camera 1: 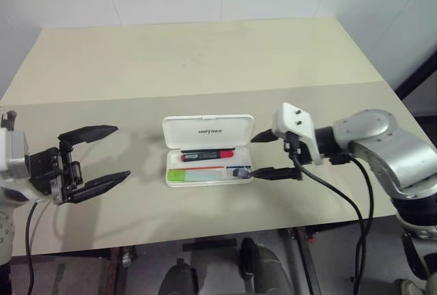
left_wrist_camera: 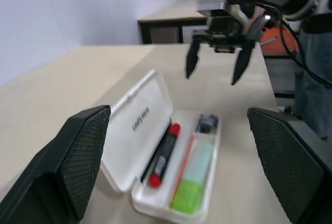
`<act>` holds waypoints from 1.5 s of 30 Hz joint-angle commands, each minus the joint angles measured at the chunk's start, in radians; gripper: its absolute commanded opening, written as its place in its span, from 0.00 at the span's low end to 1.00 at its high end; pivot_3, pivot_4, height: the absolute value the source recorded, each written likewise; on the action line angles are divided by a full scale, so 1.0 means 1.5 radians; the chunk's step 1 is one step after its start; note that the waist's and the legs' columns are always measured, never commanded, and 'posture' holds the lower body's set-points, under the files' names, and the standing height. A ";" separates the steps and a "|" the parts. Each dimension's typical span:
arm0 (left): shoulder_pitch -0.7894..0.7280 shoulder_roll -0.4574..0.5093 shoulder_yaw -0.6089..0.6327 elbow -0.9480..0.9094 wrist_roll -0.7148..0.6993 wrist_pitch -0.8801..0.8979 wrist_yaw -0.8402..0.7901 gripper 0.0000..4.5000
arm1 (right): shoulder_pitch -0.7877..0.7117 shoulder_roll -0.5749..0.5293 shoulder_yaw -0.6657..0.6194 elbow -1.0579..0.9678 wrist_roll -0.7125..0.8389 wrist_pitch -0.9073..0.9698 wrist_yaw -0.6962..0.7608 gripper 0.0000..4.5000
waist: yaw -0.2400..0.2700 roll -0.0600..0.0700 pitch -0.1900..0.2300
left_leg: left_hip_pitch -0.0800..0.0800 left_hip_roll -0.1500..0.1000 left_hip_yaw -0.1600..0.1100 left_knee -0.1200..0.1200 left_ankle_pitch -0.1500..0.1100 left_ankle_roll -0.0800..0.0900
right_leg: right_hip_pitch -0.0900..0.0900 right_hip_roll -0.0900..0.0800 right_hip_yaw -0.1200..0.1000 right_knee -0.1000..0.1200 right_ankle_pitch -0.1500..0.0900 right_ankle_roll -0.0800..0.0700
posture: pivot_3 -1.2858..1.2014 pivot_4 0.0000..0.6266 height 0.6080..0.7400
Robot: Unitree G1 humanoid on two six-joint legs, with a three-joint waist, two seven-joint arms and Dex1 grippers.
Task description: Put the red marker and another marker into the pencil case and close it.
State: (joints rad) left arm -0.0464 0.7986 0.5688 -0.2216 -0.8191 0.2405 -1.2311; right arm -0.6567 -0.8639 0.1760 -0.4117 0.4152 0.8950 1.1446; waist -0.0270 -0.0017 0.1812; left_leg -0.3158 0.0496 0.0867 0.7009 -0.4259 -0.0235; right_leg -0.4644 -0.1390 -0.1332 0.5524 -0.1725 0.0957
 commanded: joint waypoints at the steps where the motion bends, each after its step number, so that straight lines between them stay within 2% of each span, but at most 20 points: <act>1: -0.030 0.018 -0.017 0.029 0.015 0.006 0.007 1.00 | 0.025 -0.025 -0.047 -0.015 0.007 -0.041 0.000 1.00 | -0.001 0.000 0.000 | 0.000 0.000 0.000 0.000 0.000 0.000 | 0.000 0.000 0.000 0.000 0.000 0.000 | 0.52 0.24 1.00; 7: -0.155 0.026 -0.076 0.133 0.071 0.009 0.056 1.00 | 0.048 -0.011 -0.077 -0.012 0.002 -0.057 -0.059 1.00 | 0.000 0.000 0.000 | 0.001 0.000 0.001 0.001 0.000 0.000 | 0.000 0.000 0.001 0.002 0.000 0.000 | 0.52 0.24 1.00; 8: -0.178 0.026 -0.083 0.152 0.070 0.012 0.051 0.91 | 0.051 -0.007 -0.081 -0.014 0.004 -0.056 -0.069 1.00 | 0.000 -0.001 0.000 | 0.001 0.000 0.001 0.001 0.000 0.000 | 0.000 0.000 0.001 0.002 0.000 0.000 | 0.52 0.24 1.00; 10: -0.227 0.025 -0.107 0.199 0.082 0.013 0.042 0.79 | 0.061 -0.003 -0.089 -0.020 0.010 -0.055 -0.083 1.00 | 0.001 -0.001 0.000 | 0.001 0.000 0.002 0.001 0.000 0.000 | 0.000 0.000 0.001 0.002 0.000 0.000 | 0.52 0.24 1.00; 14: -0.304 0.015 -0.149 0.291 0.117 0.000 0.030 0.49 | 0.082 0.002 -0.104 -0.032 0.019 -0.057 -0.103 1.00 | 0.000 -0.001 -0.001 | 0.001 0.000 0.002 0.001 0.000 0.000 | 0.000 0.000 0.001 0.001 0.000 0.000 | 0.52 0.24 1.00; 18: -0.376 0.002 -0.193 0.401 0.168 -0.030 0.010 0.19 | 0.119 0.026 -0.151 -0.043 0.038 -0.080 -0.131 1.00 | 0.000 -0.002 -0.001 | 0.001 0.000 0.002 0.001 0.000 0.000 | 0.001 0.000 0.001 0.001 0.000 0.001 | 0.52 0.24 1.00; 20: -0.428 -0.011 -0.219 0.489 0.203 -0.062 -0.002 0.03 | 0.168 0.050 -0.195 -0.044 0.045 -0.131 -0.140 1.00 | 0.001 -0.002 -0.001 | 0.001 0.000 0.002 0.001 0.000 0.000 | 0.001 0.000 0.001 0.001 0.001 0.001 | 0.52 0.24 1.00; 21: -0.455 -0.018 -0.229 0.534 0.218 -0.078 -0.008 0.00 | 0.193 0.056 -0.211 -0.046 0.048 -0.154 -0.136 1.00 | 0.003 -0.003 -0.002 | 0.002 0.000 0.002 0.001 0.000 0.000 | 0.001 0.000 0.001 0.001 0.001 0.001 | 0.52 0.24 1.00; 24: -0.524 -0.038 -0.248 0.654 0.260 -0.126 -0.011 0.00 | 0.256 0.091 -0.261 -0.048 0.068 -0.228 -0.128 1.00 | 0.003 -0.004 -0.002 | 0.002 -0.001 0.002 0.002 0.000 0.000 | 0.002 0.000 0.001 0.001 0.001 0.001 | 0.52 0.24 1.00; 32: -0.640 -0.096 -0.262 0.858 0.331 -0.196 0.000 0.00 | 0.375 0.092 -0.314 -0.040 0.087 -0.317 -0.106 1.00 | 0.000 -0.005 -0.002 | 0.003 -0.001 0.002 0.002 0.000 0.001 | 0.003 0.000 0.001 0.001 0.001 0.002 | 0.52 0.24 1.00; 36: -0.675 -0.128 -0.292 0.908 0.374 -0.148 0.000 0.00 | 0.393 0.091 -0.316 -0.050 0.086 -0.319 -0.127 1.00 | 0.000 -0.005 -0.002 | 0.003 -0.001 0.002 0.002 0.000 0.001 | 0.004 0.000 0.002 0.001 0.002 0.002 | 0.52 0.24 1.00; 45: -0.706 -0.157 -0.309 0.919 0.386 -0.051 -0.133 0.00 | 0.483 0.075 -0.370 -0.066 0.102 -0.341 -0.109 1.00 | 0.001 -0.005 -0.002 | 0.010 -0.001 0.002 0.002 -0.001 0.003 | 0.011 0.000 0.002 -0.001 0.002 0.002 | 0.52 0.24 1.00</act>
State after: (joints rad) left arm -1.0764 0.5597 0.1029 1.1629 -0.2407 0.1423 -1.3925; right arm 0.0566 -0.7383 -0.3375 -0.4736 0.5437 0.4113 0.9673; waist -0.0250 -0.0100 0.1783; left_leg -0.3001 0.0481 0.0901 0.7036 -0.4267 -0.0196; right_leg -0.4472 -0.1395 -0.1307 0.5516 -0.1700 0.0990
